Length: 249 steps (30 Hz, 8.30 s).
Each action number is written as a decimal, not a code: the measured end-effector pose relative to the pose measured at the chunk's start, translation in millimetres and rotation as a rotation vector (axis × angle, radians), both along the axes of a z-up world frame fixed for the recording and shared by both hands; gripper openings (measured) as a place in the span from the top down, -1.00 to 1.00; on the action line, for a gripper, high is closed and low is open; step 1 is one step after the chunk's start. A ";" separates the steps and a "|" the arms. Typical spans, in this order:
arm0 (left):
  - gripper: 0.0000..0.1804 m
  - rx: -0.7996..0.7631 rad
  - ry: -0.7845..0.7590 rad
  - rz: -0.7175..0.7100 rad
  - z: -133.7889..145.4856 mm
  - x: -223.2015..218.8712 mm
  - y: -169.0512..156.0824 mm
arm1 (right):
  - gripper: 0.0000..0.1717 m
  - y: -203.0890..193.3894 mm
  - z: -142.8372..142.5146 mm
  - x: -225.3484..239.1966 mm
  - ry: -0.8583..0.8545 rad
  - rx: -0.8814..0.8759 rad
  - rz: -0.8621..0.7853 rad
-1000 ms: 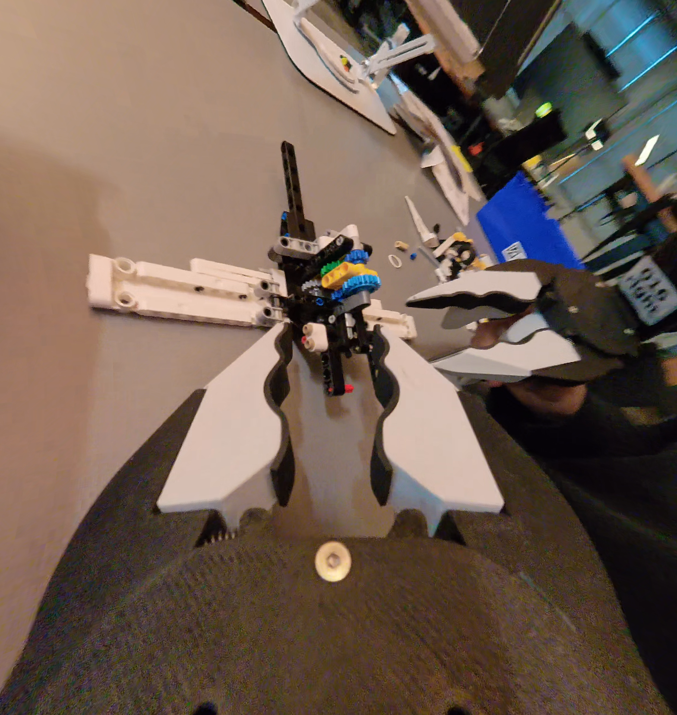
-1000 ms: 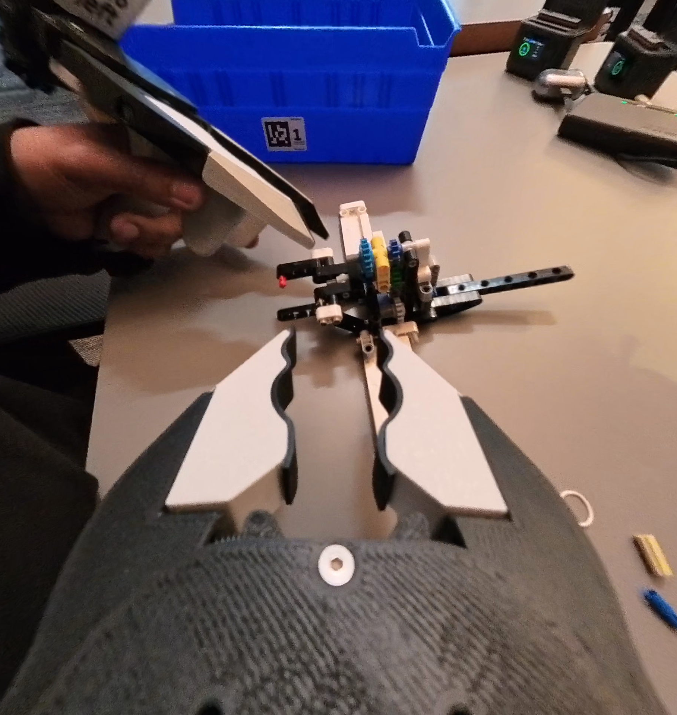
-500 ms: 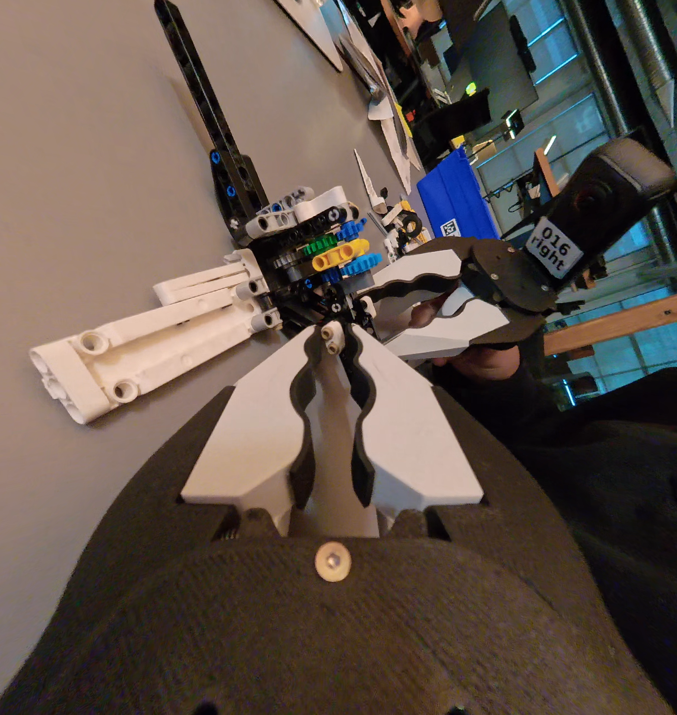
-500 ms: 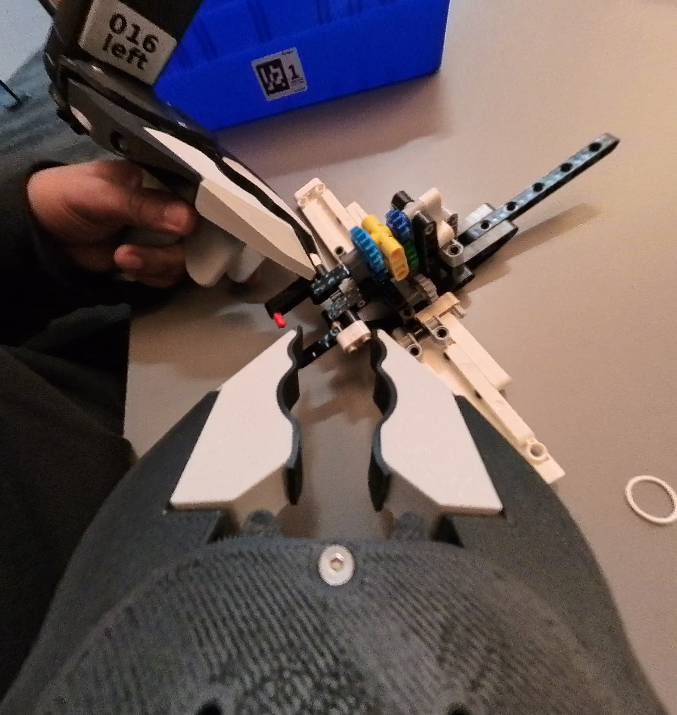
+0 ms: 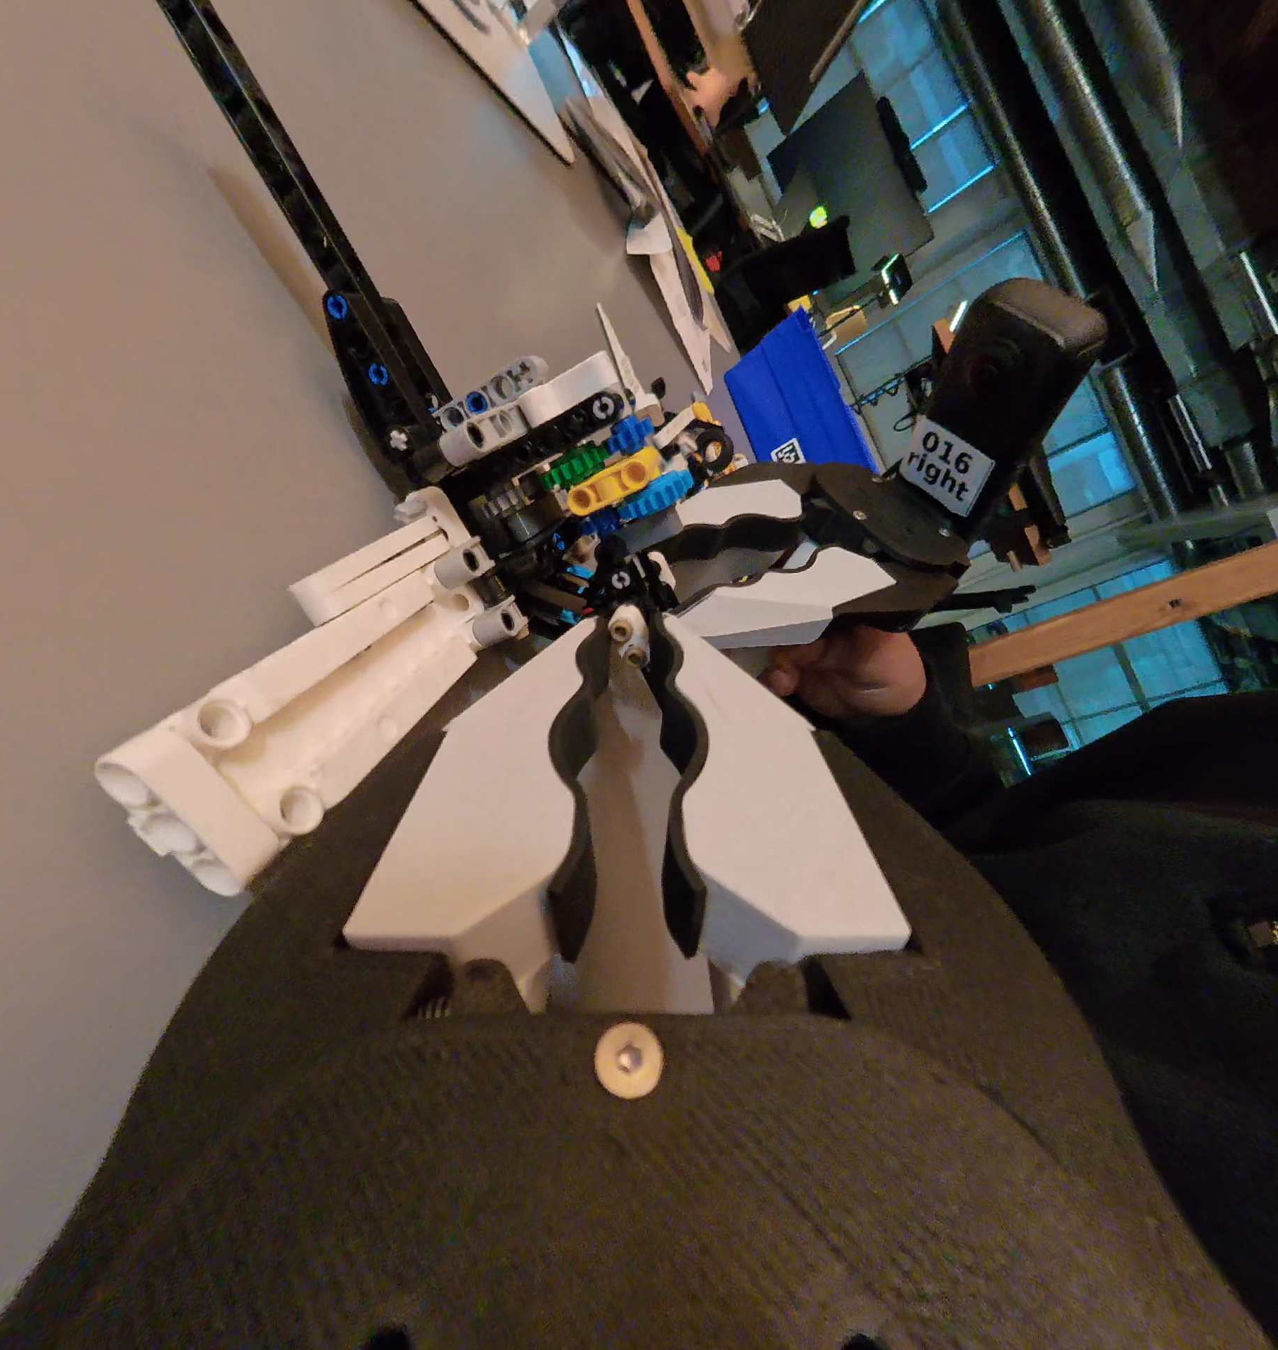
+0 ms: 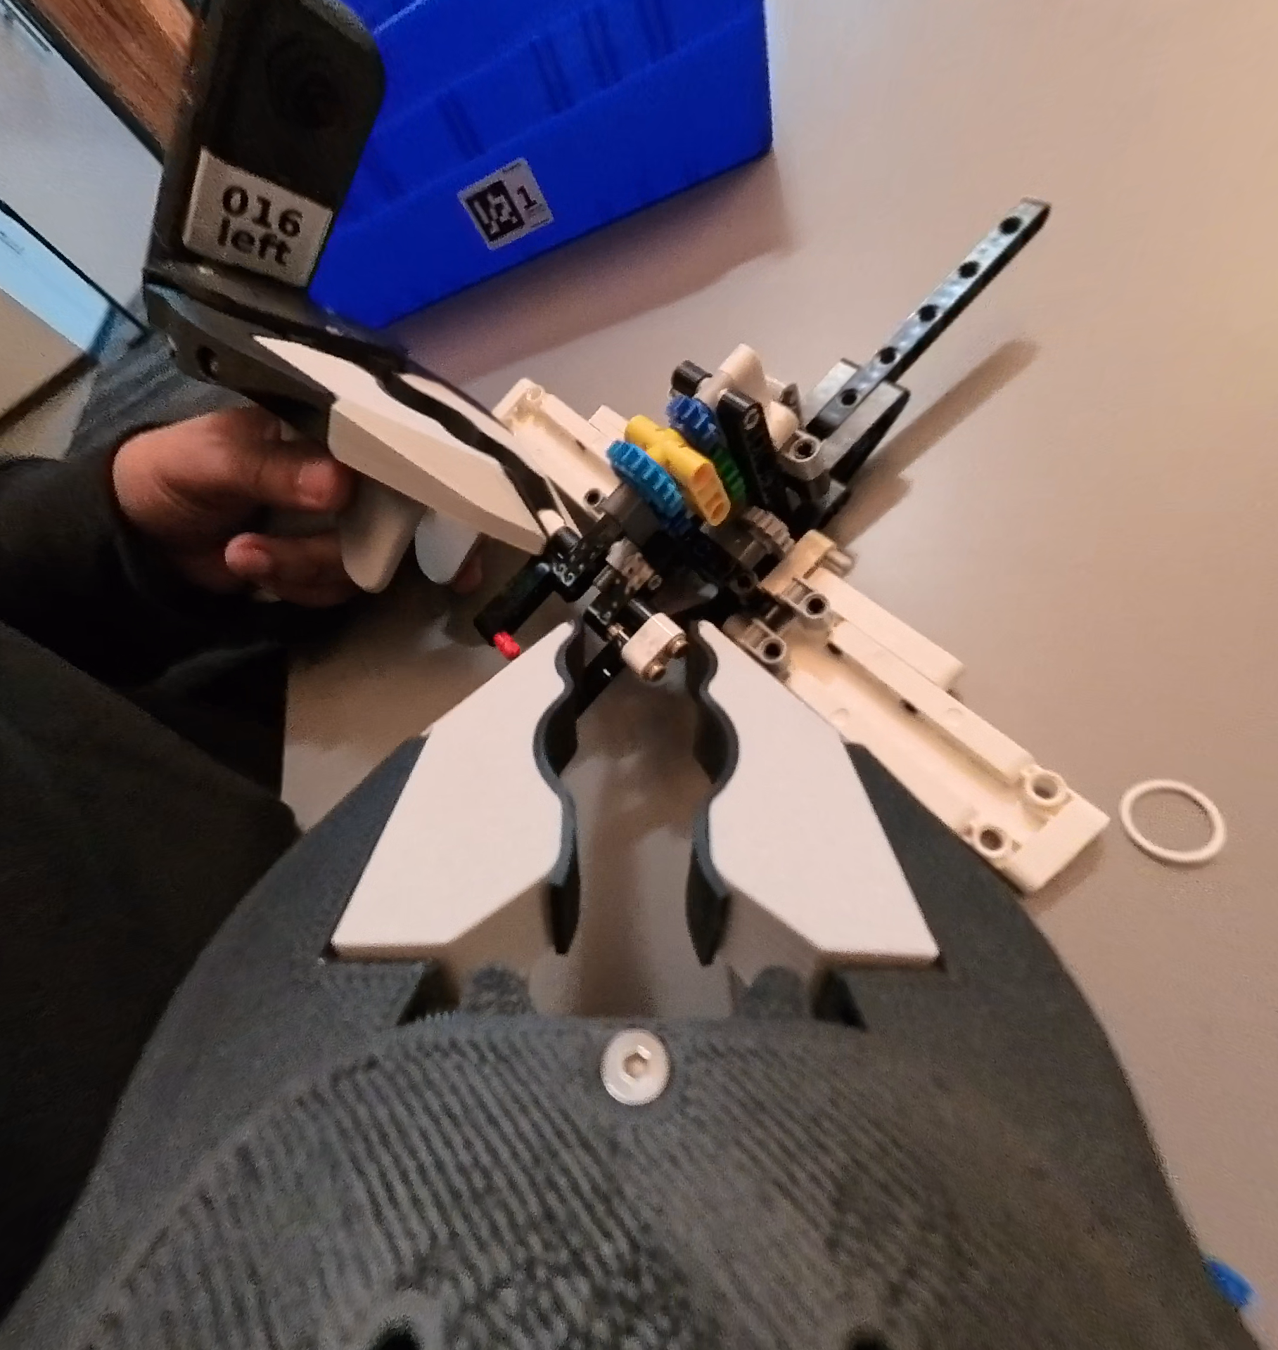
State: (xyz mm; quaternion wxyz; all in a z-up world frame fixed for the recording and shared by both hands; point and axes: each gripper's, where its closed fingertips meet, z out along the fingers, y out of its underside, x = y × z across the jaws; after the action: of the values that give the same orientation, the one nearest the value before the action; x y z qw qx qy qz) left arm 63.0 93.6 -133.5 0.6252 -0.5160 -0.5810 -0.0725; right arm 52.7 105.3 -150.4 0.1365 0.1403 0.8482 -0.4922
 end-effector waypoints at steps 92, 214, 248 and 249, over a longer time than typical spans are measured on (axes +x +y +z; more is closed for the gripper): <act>0.68 0.139 -0.051 -0.177 9.2 21.8 51.2 | 0.90 36.7 26.0 -18.3 -0.867 -0.506 -0.367; 0.85 -0.851 0.676 -0.228 46.6 13.0 48.7 | 0.93 35.2 28.3 -35.1 -0.816 -0.509 -0.396; 0.71 -1.133 0.615 -0.994 -18.2 5.2 22.5 | 0.96 -4.1 18.4 -17.2 -0.851 -0.345 -0.193; 0.71 -1.140 0.622 -1.002 -18.8 5.8 21.9 | 0.96 -4.8 17.9 -17.1 -0.848 -0.341 -0.196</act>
State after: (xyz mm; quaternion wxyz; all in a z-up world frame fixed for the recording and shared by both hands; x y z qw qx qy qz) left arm 68.8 115.5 -152.3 0.2928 -0.9494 -0.0292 0.1096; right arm 35.6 100.5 -132.5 0.4451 0.3840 0.6073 -0.5345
